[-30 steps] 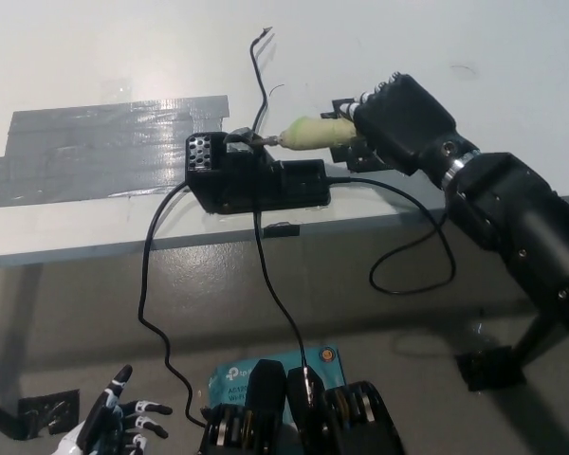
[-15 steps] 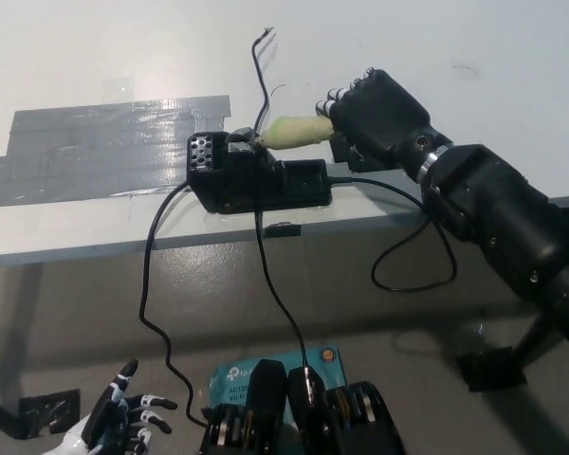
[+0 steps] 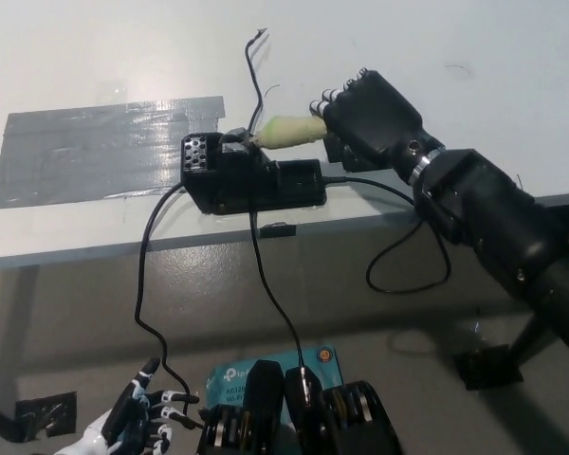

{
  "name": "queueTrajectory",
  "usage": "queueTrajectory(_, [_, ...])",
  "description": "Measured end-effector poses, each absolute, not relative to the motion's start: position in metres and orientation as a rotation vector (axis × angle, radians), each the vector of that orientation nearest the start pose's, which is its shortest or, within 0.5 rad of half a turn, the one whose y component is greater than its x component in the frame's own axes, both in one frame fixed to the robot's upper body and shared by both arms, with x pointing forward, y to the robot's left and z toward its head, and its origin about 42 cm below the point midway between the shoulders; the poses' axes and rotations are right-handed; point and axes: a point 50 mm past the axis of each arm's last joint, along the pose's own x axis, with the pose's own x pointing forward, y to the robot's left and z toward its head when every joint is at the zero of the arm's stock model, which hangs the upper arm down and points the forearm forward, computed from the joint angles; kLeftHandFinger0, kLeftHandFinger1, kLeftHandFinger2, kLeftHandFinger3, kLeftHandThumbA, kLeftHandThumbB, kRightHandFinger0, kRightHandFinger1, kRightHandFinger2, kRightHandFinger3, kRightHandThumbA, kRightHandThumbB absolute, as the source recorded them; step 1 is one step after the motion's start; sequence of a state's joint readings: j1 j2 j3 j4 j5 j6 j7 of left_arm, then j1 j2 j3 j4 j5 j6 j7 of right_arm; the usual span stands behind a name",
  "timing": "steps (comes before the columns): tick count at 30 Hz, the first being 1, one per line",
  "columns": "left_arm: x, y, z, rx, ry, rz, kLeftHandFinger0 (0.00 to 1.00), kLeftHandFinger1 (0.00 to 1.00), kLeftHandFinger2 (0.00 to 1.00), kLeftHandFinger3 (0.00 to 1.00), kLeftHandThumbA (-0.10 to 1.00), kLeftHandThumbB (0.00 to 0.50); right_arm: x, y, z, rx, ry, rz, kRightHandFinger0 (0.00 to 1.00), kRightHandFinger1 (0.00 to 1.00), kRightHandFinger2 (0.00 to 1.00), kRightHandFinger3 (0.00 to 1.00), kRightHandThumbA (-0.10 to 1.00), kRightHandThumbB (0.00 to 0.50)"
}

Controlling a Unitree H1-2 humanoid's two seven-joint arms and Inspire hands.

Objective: The robot uses its right hand to grab and lift the soldering gun kept on the middle of the table and puts it in its base

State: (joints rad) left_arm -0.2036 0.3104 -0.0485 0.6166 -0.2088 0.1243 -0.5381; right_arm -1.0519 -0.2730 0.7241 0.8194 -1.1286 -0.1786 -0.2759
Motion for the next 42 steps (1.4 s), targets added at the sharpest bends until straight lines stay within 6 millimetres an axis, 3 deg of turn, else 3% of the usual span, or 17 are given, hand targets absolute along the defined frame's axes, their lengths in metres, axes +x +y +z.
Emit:
queueTrajectory(1, [0.315, 0.311, 0.004, -0.033, 0.548, -0.446, 0.0, 0.16, 0.41, 0.61, 1.0, 0.5, 0.534, -0.117, 0.275, -1.821, -0.809, 0.339, 0.0, 0.0, 0.3, 0.67, -0.04, 0.142])
queueTrajectory(2, [0.315, 0.311, 0.004, -0.032, 0.547, -0.447, 0.0, 0.17, 0.41, 0.6, 1.0, 0.5, 0.535, -0.115, 0.279, -1.834, -0.815, 0.339, 0.0, 0.0, 0.32, 0.48, -0.03, 0.147])
queueTrajectory(7, [0.316, 0.31, 0.005, -0.031, 0.543, -0.449, 0.0, 0.18, 0.41, 0.6, 1.0, 0.5, 0.537, -0.102, 0.288, -1.843, -0.833, 0.348, 0.0, 0.06, 0.41, 0.47, -0.05, 0.171])
queueTrajectory(9, [0.316, 0.31, 0.005, -0.031, 0.543, -0.449, 0.0, 0.2, 0.46, 0.64, 1.0, 0.5, 0.537, -0.101, 0.289, -1.845, -0.833, 0.352, 0.0, 0.0, 0.31, 0.41, -0.03, 0.171])
queueTrajectory(12, [0.317, 0.309, 0.007, -0.029, 0.541, -0.452, 0.0, 0.2, 0.46, 0.64, 1.0, 0.5, 0.537, -0.098, 0.291, -1.856, -0.846, 0.355, 0.0, 0.0, 0.27, 0.56, -0.05, 0.158])
queueTrajectory(13, [0.317, 0.309, 0.007, -0.029, 0.54, -0.452, 0.0, 0.2, 0.43, 0.62, 1.0, 0.5, 0.537, -0.097, 0.292, -1.859, -0.849, 0.355, 0.0, 0.0, 0.3, 0.53, -0.06, 0.085])
queueTrajectory(14, [0.317, 0.309, 0.007, -0.029, 0.539, -0.453, 0.0, 0.19, 0.43, 0.62, 1.0, 0.5, 0.537, -0.097, 0.292, -1.861, -0.849, 0.357, 0.0, 0.0, 0.29, 0.32, -0.1, 0.17])
queueTrajectory(17, [0.317, 0.309, 0.008, -0.028, 0.538, -0.454, 0.0, 0.18, 0.41, 0.6, 1.0, 0.5, 0.537, -0.095, 0.29, -1.851, -0.854, 0.359, 0.0, 0.0, 0.27, 0.31, 0.02, 0.13])
queueTrajectory(23, [0.318, 0.308, 0.008, -0.025, 0.538, -0.456, 0.0, 0.18, 0.41, 0.59, 1.0, 0.5, 0.534, -0.095, 0.285, -1.826, -0.84, 0.364, 0.0, 0.06, 0.45, 0.34, -0.1, 0.171])
queueTrajectory(24, [0.318, 0.308, 0.008, -0.026, 0.538, -0.456, 0.0, 0.2, 0.43, 0.6, 1.0, 0.5, 0.534, -0.095, 0.285, -1.817, -0.83, 0.366, 0.07, 0.18, 0.64, 0.96, -0.1, 0.112])
queueTrajectory(25, [0.318, 0.308, 0.008, -0.026, 0.54, -0.456, 0.0, 0.2, 0.43, 0.6, 1.0, 0.5, 0.533, -0.096, 0.284, -1.808, -0.814, 0.37, 0.04, 0.21, 0.69, 1.0, -0.1, 0.082])
queueTrajectory(26, [0.318, 0.309, 0.007, -0.026, 0.542, -0.455, 0.0, 0.2, 0.43, 0.6, 1.0, 0.5, 0.533, -0.096, 0.283, -1.804, -0.795, 0.376, 0.57, 0.7, 1.0, 1.0, 0.1, 0.19])
queueTrajectory(27, [0.318, 0.309, 0.007, -0.027, 0.543, -0.455, 0.0, 0.2, 0.44, 0.6, 1.0, 0.5, 0.533, -0.097, 0.282, -1.809, -0.778, 0.38, 0.86, 0.88, 1.0, 1.0, 0.2, 0.235])
queueTrajectory(28, [0.318, 0.309, 0.007, -0.027, 0.543, -0.454, 0.0, 0.2, 0.44, 0.6, 1.0, 0.5, 0.532, -0.096, 0.282, -1.816, -0.767, 0.383, 1.0, 1.0, 1.0, 1.0, 0.32, 0.352])
queueTrajectory(30, [0.317, 0.309, 0.006, -0.028, 0.546, -0.453, 0.0, 0.19, 0.41, 0.59, 1.0, 0.5, 0.531, -0.093, 0.283, -1.844, -0.747, 0.39, 1.0, 1.0, 1.0, 1.0, 0.54, 0.498])
queueTrajectory(32, [0.317, 0.31, 0.006, -0.029, 0.549, -0.452, 0.0, 0.19, 0.41, 0.58, 1.0, 0.5, 0.528, -0.088, 0.284, -1.89, -0.739, 0.396, 1.0, 1.0, 1.0, 1.0, 0.66, 0.5])
queueTrajectory(42, [0.316, 0.31, 0.004, -0.029, 0.555, -0.45, 0.0, 0.16, 0.41, 0.58, 1.0, 0.5, 0.512, -0.062, 0.298, -1.945, -0.713, 0.426, 1.0, 1.0, 1.0, 1.0, 0.71, 0.5])
